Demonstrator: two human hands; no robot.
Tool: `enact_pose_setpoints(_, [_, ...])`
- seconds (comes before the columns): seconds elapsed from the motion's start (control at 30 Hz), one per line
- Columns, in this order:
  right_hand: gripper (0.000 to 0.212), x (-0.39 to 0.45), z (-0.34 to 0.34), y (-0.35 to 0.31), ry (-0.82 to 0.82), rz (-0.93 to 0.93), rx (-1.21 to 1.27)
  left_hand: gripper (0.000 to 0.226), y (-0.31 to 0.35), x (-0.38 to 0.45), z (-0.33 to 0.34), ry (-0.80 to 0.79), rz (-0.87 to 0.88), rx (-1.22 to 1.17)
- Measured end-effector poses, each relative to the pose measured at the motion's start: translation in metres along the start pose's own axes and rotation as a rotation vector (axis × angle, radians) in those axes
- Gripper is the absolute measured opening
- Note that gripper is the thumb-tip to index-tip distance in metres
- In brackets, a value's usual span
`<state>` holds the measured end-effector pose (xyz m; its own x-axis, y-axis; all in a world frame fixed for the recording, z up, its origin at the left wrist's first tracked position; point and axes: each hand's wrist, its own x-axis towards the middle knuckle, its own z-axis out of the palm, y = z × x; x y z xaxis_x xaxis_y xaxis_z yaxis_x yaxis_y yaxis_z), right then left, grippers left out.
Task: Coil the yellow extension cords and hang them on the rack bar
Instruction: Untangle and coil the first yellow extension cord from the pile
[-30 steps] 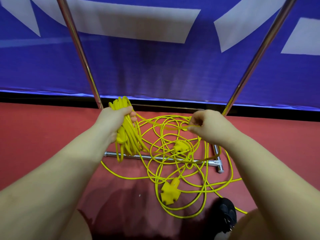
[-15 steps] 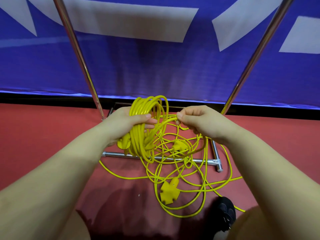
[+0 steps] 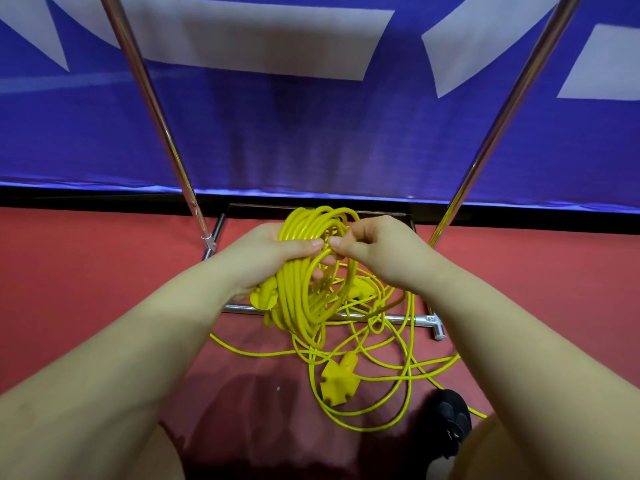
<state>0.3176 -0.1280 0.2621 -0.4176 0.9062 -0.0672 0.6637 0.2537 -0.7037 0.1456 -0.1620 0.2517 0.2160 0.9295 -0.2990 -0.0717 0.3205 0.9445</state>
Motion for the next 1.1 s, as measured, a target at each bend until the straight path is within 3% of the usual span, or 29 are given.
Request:
enact_pose_setpoints(0.1, [0.047,-0.001,-0.001,0.000,0.066,0.046,-0.084,0.009,0.000,0.000,0.000,0.021,0.025,0.058])
enact_pose_setpoints(0.2, [0.055,0.000,-0.006,0.009,-0.062,0.096,-0.162,0.009,0.001,0.001,-0.003,0.078,0.054,0.066])
enact_pose_setpoints(0.3, [0.035,-0.001,-0.013,0.013,-0.084,0.075,-0.045,0.009,0.004,0.002,-0.009,0.163,0.074,0.023])
enact_pose_setpoints(0.43, [0.016,-0.002,-0.026,0.009,0.177,-0.030,0.211,0.009,0.004,0.003,-0.014,0.172,0.068,-0.038])
enact_pose_setpoints(0.53, [0.011,-0.002,-0.024,0.010,0.125,-0.049,0.159,0.008,0.001,0.005,-0.013,0.184,0.061,-0.089])
enact_pose_setpoints(0.77, [0.012,0.001,-0.006,0.008,0.054,-0.058,-0.032,0.018,-0.003,0.006,-0.002,0.121,0.043,-0.038])
enact_pose_setpoints(0.87, [0.018,-0.001,0.003,0.005,0.018,-0.059,-0.076,0.010,-0.007,0.006,0.000,0.102,0.041,-0.025])
enact_pose_setpoints(1.1, [0.024,0.000,0.007,0.000,0.231,-0.070,-0.016,0.014,-0.007,0.006,0.003,0.039,0.034,-0.034])
